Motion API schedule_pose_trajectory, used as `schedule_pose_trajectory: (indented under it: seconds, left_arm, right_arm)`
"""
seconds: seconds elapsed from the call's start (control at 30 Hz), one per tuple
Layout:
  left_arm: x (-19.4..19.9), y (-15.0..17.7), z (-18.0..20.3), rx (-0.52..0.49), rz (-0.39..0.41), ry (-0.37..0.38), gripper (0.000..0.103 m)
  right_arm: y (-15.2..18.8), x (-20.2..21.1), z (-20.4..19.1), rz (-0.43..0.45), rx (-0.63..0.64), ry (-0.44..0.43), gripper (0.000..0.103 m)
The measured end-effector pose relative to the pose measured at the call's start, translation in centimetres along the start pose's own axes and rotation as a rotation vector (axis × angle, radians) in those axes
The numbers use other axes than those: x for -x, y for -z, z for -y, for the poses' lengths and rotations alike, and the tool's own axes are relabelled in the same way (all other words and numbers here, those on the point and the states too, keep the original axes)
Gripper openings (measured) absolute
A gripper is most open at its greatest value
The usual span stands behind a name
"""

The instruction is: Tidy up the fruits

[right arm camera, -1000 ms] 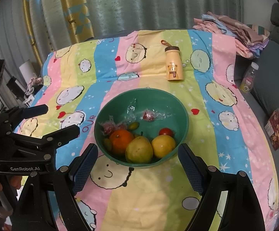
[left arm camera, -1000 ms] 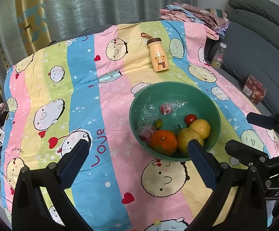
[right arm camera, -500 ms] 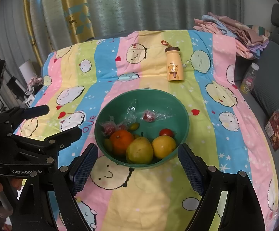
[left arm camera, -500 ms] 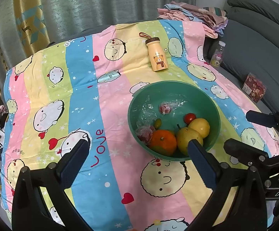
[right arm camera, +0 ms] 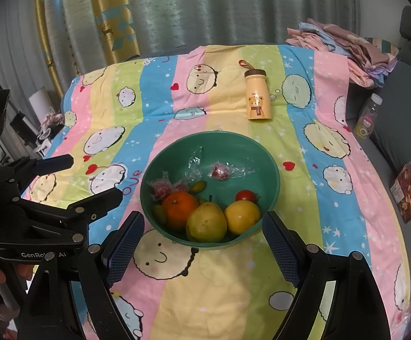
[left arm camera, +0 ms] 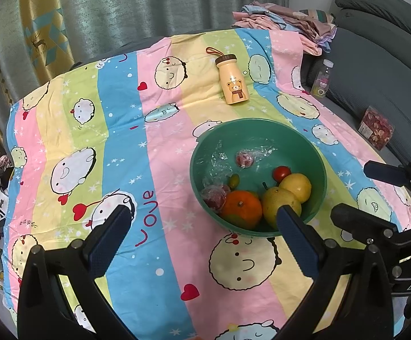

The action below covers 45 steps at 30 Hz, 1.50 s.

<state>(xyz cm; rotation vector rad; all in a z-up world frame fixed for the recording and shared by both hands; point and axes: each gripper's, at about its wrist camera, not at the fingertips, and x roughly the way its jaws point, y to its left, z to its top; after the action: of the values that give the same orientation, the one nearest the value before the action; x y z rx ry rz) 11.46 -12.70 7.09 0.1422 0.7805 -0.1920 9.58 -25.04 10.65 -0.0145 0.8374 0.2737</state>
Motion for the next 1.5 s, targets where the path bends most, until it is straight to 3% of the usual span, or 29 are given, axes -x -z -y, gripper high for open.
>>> schedule_pose_trajectory:
  seconds: [1.5]
  left_arm:
    - [-0.15,-0.08,-0.04,-0.004,0.000,-0.003,0.103]
  right_arm:
    - [-0.66,-0.10,-0.34,0.002,0.005,-0.003,0.085]
